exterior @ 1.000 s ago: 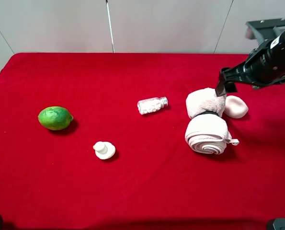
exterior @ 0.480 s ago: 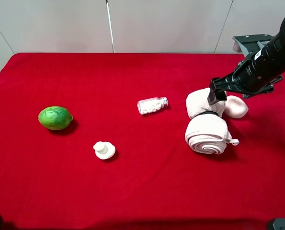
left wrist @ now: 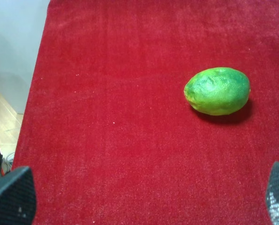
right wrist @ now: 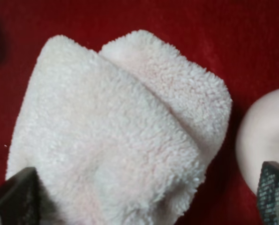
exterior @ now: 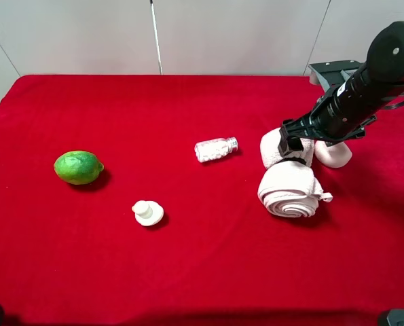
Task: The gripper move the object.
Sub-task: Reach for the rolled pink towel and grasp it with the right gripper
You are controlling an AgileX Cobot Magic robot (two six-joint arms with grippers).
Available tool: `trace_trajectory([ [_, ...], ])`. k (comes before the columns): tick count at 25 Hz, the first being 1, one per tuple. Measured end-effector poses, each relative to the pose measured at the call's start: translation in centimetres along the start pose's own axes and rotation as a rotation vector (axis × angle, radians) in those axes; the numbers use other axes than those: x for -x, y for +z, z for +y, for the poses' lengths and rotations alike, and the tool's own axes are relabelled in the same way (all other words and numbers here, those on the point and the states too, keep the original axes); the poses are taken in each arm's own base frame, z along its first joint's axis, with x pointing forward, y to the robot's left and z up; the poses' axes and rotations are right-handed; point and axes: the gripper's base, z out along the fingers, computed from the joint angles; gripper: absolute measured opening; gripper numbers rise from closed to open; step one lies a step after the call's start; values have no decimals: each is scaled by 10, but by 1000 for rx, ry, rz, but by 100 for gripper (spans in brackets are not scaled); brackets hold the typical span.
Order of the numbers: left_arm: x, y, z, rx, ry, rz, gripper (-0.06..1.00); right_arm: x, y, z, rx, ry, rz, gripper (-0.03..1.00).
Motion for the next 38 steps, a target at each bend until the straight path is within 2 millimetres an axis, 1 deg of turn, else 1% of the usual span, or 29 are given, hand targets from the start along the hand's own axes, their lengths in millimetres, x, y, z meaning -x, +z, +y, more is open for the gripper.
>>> trace_trajectory([
  [19, 0, 0, 0, 0, 0, 0, 97, -2, 41, 1, 13, 47, 44, 69],
  [28, 0, 0, 0, 0, 0, 0, 97, -4, 52, 1, 13, 60, 66, 70],
  [33, 0, 0, 0, 0, 0, 0, 97, -4, 53, 1, 14, 63, 66, 70],
  [35, 0, 0, 0, 0, 0, 0, 97, -4, 53, 1, 14, 65, 67, 68],
  [38, 0, 0, 0, 0, 0, 0, 97, -4, 53, 2, 18, 69, 68, 59],
])
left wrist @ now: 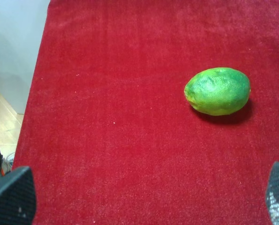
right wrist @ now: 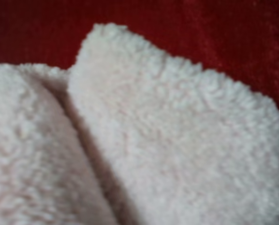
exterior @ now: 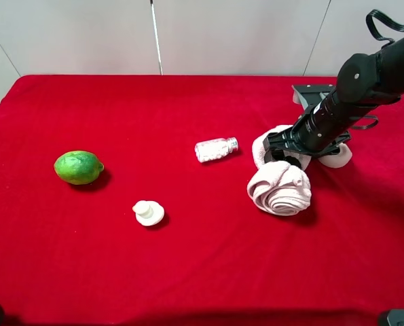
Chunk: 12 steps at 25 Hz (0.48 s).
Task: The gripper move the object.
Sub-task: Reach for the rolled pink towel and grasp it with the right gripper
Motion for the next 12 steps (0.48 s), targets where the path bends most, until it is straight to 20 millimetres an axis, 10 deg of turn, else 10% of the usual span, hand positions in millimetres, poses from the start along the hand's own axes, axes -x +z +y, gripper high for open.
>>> trace_trajectory([
  [4, 0, 0, 0, 0, 0, 0, 97, -1, 0, 2, 9, 15, 5, 42],
  [12, 0, 0, 0, 0, 0, 0, 97, -1, 0, 3, 12, 20, 5, 42],
])
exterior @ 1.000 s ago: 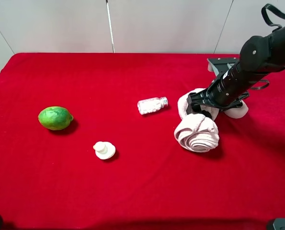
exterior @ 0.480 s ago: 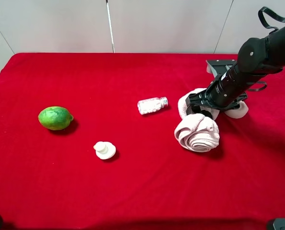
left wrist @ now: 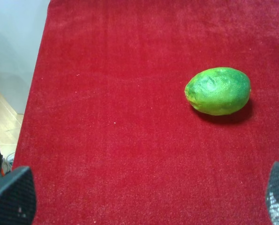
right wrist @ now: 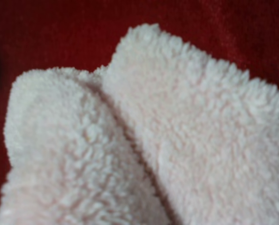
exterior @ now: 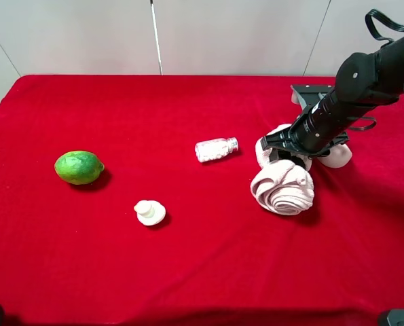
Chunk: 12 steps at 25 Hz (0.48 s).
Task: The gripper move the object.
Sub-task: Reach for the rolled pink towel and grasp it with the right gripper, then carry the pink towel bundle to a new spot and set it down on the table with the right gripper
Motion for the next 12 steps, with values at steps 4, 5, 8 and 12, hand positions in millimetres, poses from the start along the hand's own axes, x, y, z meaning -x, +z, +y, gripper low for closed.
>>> trace_trajectory([
  [4, 0, 0, 0, 0, 0, 0, 97, 0, 0, 0, 2, 5, 1, 42],
  [5, 0, 0, 0, 0, 0, 0, 97, 0, 0, 0, 3, 5, 1, 42],
  [8, 0, 0, 0, 0, 0, 0, 97, 0, -1, 1, 6, 9, -2, 42],
  [12, 0, 0, 0, 0, 0, 0, 97, 1, -8, 2, 10, 8, -4, 41],
])
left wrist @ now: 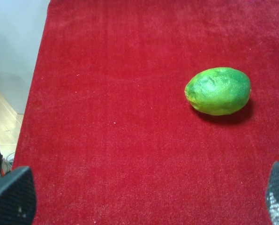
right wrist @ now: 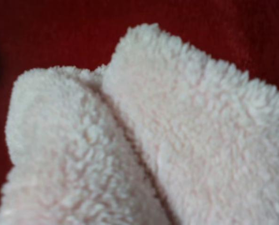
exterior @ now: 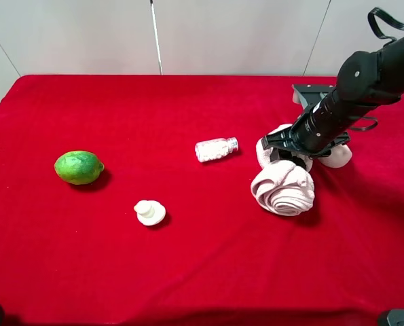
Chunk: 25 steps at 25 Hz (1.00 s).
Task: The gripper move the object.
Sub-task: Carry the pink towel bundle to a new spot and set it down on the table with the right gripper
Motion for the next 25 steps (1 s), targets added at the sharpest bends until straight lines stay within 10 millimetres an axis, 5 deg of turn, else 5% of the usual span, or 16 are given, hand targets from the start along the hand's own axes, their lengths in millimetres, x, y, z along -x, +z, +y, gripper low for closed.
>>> trace_trajectory([
  [20, 0, 0, 0, 0, 0, 0, 97, 1, -63, 4, 18, -55, -75, 37],
  [25, 0, 0, 0, 0, 0, 0, 97, 21, -84, 10, 26, -83, -75, 37],
])
